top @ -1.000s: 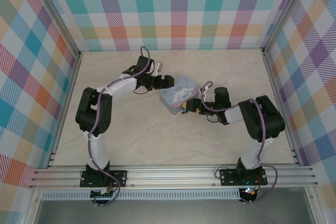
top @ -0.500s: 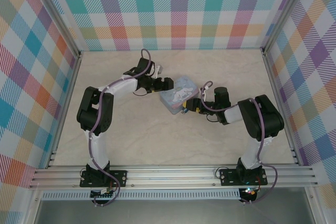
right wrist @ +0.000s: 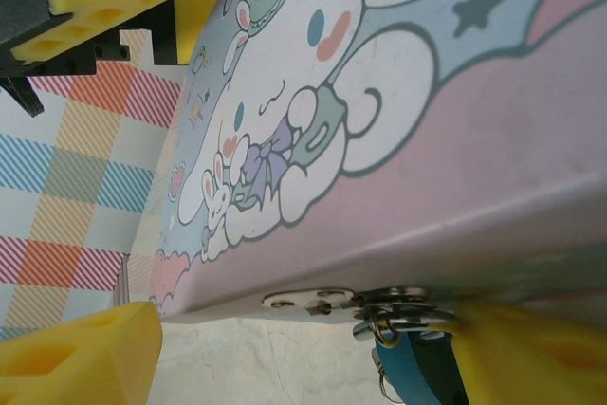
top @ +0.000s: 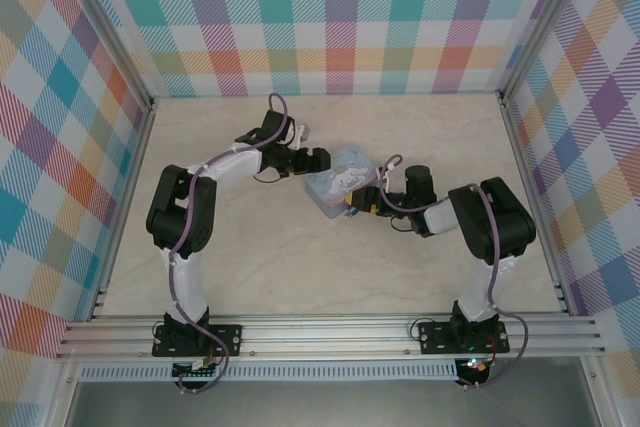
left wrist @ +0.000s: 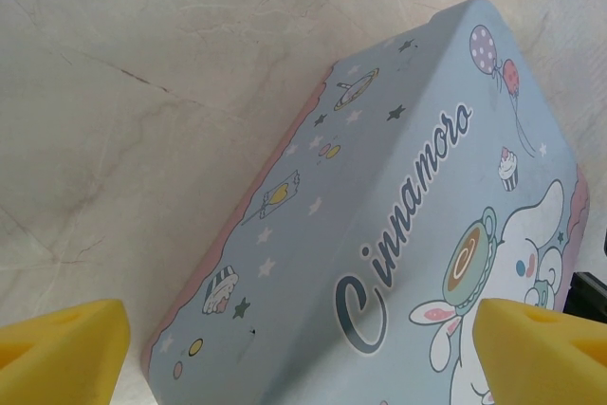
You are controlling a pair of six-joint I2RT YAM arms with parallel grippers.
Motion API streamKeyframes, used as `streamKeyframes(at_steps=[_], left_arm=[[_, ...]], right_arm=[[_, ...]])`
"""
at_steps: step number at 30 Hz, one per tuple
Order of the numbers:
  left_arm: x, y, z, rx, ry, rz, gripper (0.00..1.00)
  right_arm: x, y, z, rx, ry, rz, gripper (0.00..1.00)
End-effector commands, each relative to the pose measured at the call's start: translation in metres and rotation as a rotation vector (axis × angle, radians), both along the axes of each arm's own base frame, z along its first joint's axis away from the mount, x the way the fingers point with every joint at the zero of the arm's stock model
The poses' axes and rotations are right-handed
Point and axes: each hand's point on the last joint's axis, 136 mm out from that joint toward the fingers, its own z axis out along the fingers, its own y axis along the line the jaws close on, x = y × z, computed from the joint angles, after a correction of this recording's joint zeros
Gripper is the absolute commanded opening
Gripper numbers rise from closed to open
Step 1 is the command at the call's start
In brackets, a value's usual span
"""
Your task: Unlock a padlock with a key
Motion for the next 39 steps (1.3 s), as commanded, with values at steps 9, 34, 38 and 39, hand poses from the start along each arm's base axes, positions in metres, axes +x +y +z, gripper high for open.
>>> streamKeyframes(at_steps=[9,34,38,39], left_arm=[[-0.006,0.002,-0.012,0.020,0.023,-0.002,0.93],[-0.007,0.004,-0.013,0.026,0.020,0.007,0.92],[-0.008,0.005,-0.014,0.030,0.023,0.009,0.92],[-0.008,0.005,-0.013,0.028,0.022,0.009,0.92]], right_arm=[[-0.008,0.003,0.015,0.028,-0.084,0.020,0.70],[-0.010,-0.004,0.003,-0.002,-0.046,0.005,0.32],[-0.010,-0.010,0.002,-0.054,-0.063,-0.019,0.42],[-0.010,-0.012,0.002,-0.066,-0.066,-0.026,0.45]])
